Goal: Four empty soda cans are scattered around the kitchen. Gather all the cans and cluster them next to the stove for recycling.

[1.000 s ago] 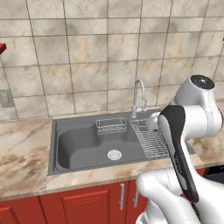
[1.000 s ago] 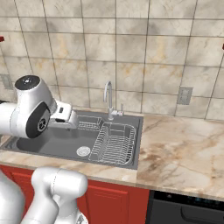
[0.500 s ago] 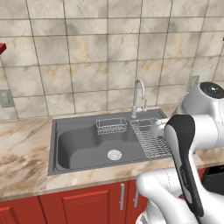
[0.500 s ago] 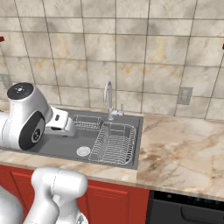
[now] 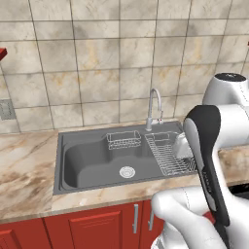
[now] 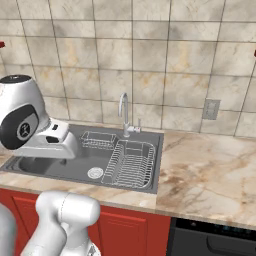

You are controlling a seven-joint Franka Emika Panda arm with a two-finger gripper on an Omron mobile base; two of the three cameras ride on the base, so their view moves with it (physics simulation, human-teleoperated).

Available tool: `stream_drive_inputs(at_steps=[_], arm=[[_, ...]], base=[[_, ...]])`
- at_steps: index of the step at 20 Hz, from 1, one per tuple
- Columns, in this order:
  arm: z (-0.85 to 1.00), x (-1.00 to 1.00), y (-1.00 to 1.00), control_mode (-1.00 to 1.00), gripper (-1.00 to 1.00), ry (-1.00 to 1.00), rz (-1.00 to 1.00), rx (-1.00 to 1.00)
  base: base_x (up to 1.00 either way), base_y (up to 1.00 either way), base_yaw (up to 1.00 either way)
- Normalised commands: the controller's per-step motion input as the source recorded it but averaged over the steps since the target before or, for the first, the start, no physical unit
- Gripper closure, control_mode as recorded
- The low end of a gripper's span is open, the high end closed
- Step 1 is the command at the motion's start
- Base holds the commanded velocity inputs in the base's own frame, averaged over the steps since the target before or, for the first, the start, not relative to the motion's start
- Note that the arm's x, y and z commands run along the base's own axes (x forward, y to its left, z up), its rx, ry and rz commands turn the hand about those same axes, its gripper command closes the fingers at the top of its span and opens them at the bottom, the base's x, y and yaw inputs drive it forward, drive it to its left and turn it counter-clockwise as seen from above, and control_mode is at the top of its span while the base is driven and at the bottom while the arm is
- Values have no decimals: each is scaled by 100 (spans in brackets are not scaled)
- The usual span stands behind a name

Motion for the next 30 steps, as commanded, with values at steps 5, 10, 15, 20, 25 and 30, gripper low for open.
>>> stream_drive_inputs(at_steps=[5,10,15,20,25,30], arm=[[-20,-60,3,100,-100,1,8,-6],[0,0,0,100,-100,0,0,0],[0,0,0,100,-100,0,0,0],[0,0,0,100,-100,0,0,0],[0,0,0,100,-100,0,0,0],[0,0,0,100,-100,0,0,0]], base=[[-40,2,5],[-78,5,25],[-28,-1,44],[-15,0,48],[-9,0,50],[-9,0,50]])
